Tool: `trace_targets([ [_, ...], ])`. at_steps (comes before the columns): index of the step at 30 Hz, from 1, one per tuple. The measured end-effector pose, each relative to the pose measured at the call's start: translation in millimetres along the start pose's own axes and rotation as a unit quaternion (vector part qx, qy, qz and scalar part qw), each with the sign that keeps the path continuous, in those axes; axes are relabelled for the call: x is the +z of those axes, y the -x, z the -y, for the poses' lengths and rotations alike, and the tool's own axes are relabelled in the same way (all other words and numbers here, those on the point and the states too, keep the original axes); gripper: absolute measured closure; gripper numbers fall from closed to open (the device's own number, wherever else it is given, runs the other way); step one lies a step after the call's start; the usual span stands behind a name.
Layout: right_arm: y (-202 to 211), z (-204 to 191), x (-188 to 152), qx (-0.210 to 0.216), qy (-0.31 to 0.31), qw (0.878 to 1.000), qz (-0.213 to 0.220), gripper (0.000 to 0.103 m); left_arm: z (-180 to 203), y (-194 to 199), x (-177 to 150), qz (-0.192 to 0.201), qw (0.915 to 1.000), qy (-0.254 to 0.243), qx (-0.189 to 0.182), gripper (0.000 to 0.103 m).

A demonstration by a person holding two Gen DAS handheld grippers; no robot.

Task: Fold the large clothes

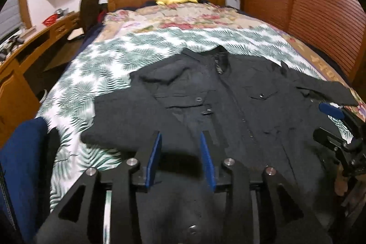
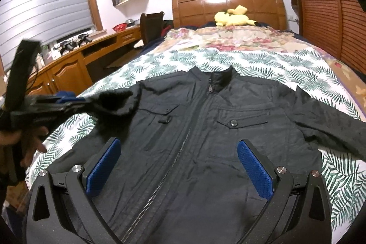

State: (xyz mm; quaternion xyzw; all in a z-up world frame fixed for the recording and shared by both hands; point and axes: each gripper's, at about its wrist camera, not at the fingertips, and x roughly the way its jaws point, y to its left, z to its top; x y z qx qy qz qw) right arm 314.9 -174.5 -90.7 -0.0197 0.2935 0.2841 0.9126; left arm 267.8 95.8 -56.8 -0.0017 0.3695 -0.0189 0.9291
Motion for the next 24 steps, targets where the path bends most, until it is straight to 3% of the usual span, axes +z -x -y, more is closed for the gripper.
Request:
trace_targets([
  [4,-7,-7,-3,0.000,0.010,1.000,-0.007,0.000,-29,6,-8,0.013,0.9993,0.028,0.023,0.066],
  [11,-19,-21,-6,0.006,0.022,1.000,-0.016,0.000,-91,-21,-18,-0.005,0.9943,0.076,0.074,0.063],
  [24,-43,-29,-13,0.010,0.027,0.999,-0.039,0.000,-157,-81,-32,-0.030,0.9830,0.159,0.086,0.060],
])
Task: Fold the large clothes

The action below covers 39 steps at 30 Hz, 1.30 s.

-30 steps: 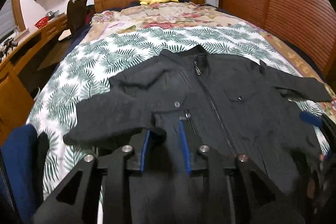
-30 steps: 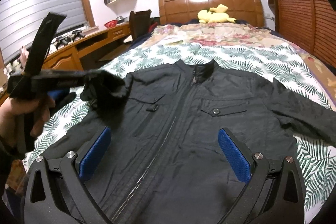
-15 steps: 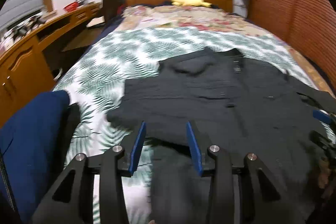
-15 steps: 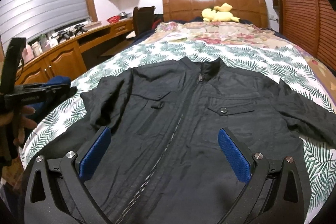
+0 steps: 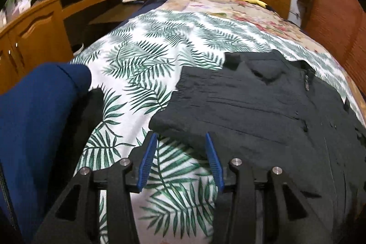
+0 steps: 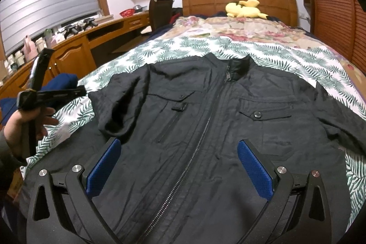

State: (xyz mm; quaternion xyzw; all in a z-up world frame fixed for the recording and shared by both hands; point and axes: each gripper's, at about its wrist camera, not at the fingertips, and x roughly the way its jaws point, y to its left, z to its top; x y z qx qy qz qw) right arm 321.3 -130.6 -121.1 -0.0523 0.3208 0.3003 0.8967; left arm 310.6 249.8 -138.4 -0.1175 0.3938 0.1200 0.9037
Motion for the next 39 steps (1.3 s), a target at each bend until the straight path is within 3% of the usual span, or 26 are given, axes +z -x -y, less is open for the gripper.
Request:
trace_targets([
  [5,-9,-5,-1,0.004,0.005,1.000,-0.009,0.000,-16,-24,-4,-0.019,0.9996,0.023,0.002,0.059],
  [9,-17,-12,-2,0.009,0.013,1.000,-0.015,0.000,-27,-39,-3,-0.036,0.9976,0.053,-0.025,0.058],
  [15,-23,-19,-3,0.013,0.022,0.999,-0.020,0.000,-22,-52,4,-0.050,0.9962,0.064,-0.032,0.059],
  [17,-24,-19,-3,0.013,0.024,0.999,-0.022,0.000,-20,-55,5,-0.052,0.9955,0.064,-0.047,0.091],
  [19,-24,-18,-3,0.012,0.025,0.999,-0.023,0.000,-12,-53,7,-0.050,0.9967,0.049,-0.041,0.103],
  [24,-17,-17,-4,0.019,0.028,0.999,-0.023,0.000,24,-7,22,0.012,0.9991,-0.001,-0.040,0.103],
  [28,-1,-10,-2,0.022,0.030,0.999,-0.014,0.000,74,51,38,0.070,0.9941,-0.054,-0.062,0.103],
  [34,34,20,-5,0.006,0.027,1.000,-0.003,0.000,155,121,46,0.112,0.9785,-0.116,-0.128,0.103],
  [39,64,58,-8,-0.022,0.004,1.000,0.014,0.000,220,171,28,0.122,0.9600,-0.163,-0.192,0.103],
])
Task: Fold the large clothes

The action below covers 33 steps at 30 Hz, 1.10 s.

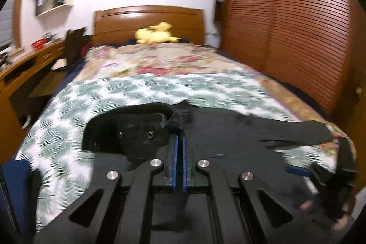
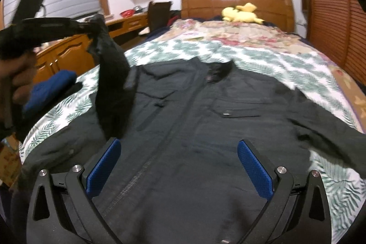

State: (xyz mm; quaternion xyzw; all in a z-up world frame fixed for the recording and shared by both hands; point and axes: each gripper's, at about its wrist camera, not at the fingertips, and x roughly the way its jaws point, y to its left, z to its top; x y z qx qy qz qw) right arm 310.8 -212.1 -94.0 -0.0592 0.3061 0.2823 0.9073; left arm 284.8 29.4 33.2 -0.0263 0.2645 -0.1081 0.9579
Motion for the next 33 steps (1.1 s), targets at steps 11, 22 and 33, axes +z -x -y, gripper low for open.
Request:
trace_targets([
  [11,57,61,-7,-0.046,-0.043,0.997,0.036,0.001,86,18,-22,-0.035,0.9968,-0.053,-0.047,0.098],
  [22,48,60,-15,-0.022,-0.045,0.999,0.019,0.014,71,27,-87,-0.037,0.9983,-0.044,-0.006,0.082],
  [33,-16,30,-43,-0.008,0.002,0.998,-0.066,0.019,22,43,-132,-0.042,0.9985,-0.007,0.034,0.075],
])
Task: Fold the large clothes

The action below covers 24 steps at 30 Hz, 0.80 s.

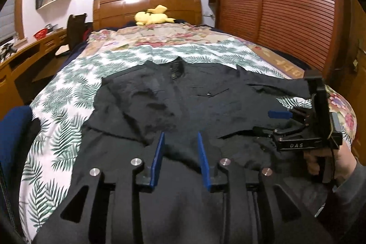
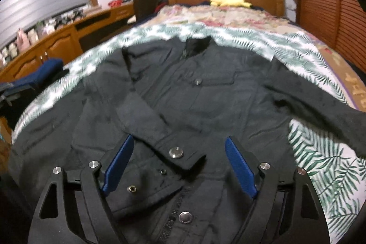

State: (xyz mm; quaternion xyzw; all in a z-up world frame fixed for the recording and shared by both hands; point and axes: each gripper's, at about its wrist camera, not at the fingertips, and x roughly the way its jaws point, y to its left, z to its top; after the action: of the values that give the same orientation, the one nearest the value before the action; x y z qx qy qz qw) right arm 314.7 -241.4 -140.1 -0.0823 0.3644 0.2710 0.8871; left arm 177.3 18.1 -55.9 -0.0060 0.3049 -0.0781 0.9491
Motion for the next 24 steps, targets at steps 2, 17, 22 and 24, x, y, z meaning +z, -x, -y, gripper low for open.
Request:
trace_targets([
  [2,-12,2,-4,0.010,-0.002,1.000,-0.018,0.020,-7,7,-8,0.007,0.9999,0.005,0.011,0.074],
  [17,-18,-11,-12,0.056,0.035,0.997,-0.040,0.091,-48,26,-42,-0.005,0.9984,0.042,0.037,0.068],
  [22,26,-17,-3,0.063,0.030,0.997,0.033,0.095,-45,24,-41,0.000,0.9985,0.023,0.050,0.066],
  [24,48,-18,0,0.054,0.030,0.996,0.065,0.095,-44,22,-40,0.000,0.9987,0.023,0.046,0.066],
])
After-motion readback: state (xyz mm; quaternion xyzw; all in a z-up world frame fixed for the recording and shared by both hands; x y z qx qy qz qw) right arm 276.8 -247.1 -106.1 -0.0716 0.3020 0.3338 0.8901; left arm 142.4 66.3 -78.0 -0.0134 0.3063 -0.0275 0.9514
